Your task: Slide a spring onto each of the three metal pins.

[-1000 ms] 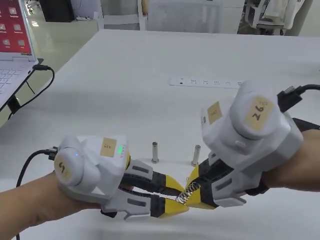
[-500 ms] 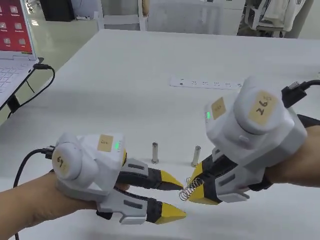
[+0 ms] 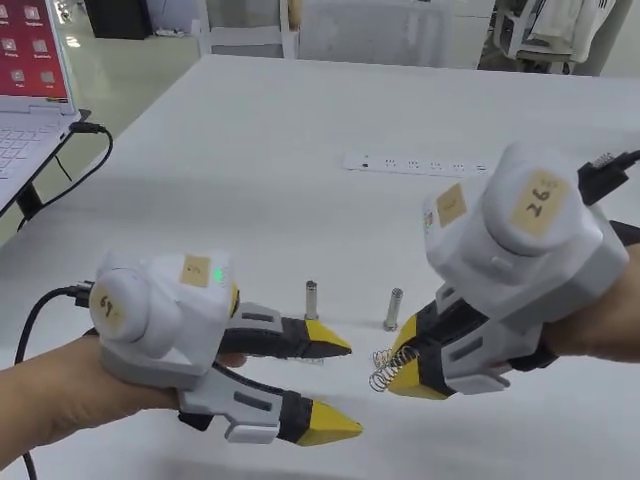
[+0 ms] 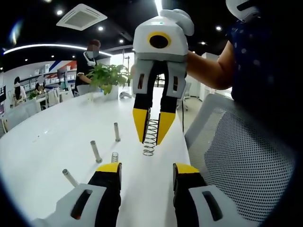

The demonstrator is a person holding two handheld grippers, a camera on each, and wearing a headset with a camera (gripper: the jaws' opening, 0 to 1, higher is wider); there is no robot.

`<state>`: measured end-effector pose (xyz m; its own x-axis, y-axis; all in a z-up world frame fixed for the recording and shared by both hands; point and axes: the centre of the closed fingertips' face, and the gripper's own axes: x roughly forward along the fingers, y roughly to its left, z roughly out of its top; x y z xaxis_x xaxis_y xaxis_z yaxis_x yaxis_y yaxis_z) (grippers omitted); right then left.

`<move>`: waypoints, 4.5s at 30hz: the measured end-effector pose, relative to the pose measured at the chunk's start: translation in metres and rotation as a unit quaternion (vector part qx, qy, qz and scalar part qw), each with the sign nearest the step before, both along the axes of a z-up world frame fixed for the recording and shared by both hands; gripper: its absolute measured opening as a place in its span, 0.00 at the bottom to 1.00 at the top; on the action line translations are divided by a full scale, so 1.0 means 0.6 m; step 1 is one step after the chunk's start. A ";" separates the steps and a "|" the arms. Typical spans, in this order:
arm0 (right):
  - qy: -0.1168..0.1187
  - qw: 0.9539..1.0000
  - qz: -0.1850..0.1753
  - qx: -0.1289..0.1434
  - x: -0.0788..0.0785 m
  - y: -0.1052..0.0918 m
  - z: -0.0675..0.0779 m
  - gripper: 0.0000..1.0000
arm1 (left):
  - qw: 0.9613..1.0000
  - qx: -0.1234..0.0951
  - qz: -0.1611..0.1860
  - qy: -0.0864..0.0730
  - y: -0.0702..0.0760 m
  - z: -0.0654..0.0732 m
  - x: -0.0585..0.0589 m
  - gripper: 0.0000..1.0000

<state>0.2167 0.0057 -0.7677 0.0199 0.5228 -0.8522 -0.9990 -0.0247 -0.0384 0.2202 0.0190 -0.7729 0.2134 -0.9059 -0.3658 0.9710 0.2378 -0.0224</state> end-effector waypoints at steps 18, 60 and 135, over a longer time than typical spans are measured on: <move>-0.002 1.000 -0.010 -0.003 0.013 -0.013 0.003 0.08 | 0.999 -0.004 0.045 -0.006 0.039 0.002 0.016 0.55; -0.014 0.999 -0.029 -0.012 0.031 -0.038 0.022 0.08 | 0.992 -0.017 0.120 -0.021 0.088 -0.002 0.041 0.69; -0.008 0.982 -0.094 -0.161 0.187 -0.183 -0.013 0.08 | 0.985 -0.023 0.172 -0.002 0.102 -0.025 0.055 0.87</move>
<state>0.3289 -0.1040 -0.7756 0.1053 0.2118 -0.9716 -0.9864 0.1461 -0.0751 0.2533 0.0799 -0.7882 0.5121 -0.7952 -0.3248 0.8330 0.5520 -0.0381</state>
